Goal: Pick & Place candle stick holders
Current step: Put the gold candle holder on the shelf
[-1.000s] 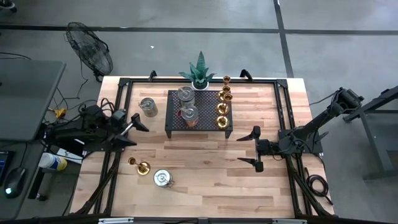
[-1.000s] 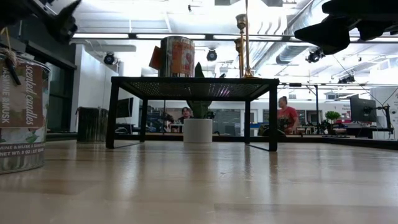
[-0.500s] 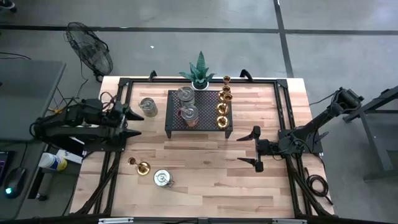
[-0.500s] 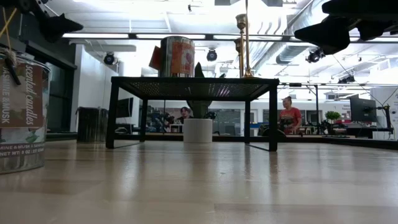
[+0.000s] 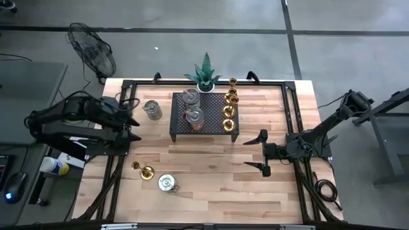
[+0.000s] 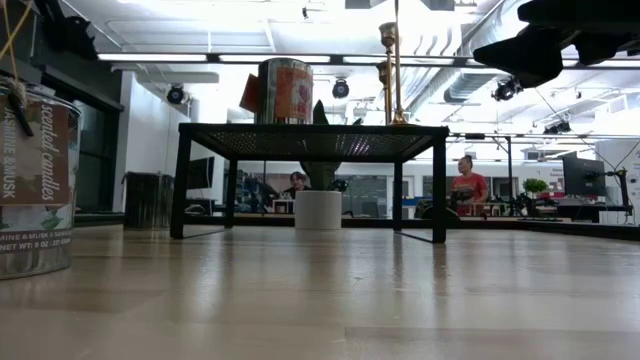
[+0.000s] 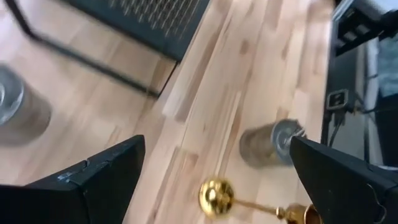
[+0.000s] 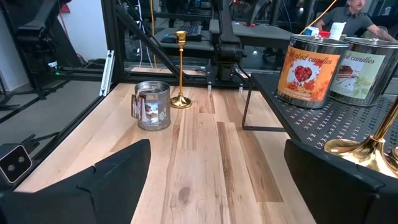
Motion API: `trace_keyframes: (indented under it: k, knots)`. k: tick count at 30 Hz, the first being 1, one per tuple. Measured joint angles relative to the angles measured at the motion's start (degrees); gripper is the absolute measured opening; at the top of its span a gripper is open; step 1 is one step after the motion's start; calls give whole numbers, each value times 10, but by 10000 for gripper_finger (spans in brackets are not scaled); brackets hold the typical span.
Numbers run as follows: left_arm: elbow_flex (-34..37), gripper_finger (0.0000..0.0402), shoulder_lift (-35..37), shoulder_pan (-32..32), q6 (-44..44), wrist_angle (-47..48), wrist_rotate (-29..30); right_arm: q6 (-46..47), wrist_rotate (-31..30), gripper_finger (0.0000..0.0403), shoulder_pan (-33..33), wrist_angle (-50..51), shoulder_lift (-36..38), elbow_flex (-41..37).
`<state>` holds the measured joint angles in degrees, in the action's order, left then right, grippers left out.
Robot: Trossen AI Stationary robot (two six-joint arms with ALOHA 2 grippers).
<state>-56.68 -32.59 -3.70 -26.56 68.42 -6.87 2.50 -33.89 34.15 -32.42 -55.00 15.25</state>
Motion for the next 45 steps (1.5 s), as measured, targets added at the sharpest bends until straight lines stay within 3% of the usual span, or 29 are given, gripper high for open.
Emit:
trace_keyframes:
  k: [6,19,27,35,45]
  knots:
    - [-35,392,-46,23,-38,41,11,0,0,362,0,0,0,0]
    - [-37,392,-104,239,-236,55,90,0,0,362,0,0,0,0]
    - [-39,392,-154,323,-379,50,86,0,0,362,0,0,0,0]
    - [-118,392,-229,334,-417,95,94,0,0,362,0,0,0,0]
    - [-181,392,-343,334,-444,171,42,0,0,362,0,0,0,0]
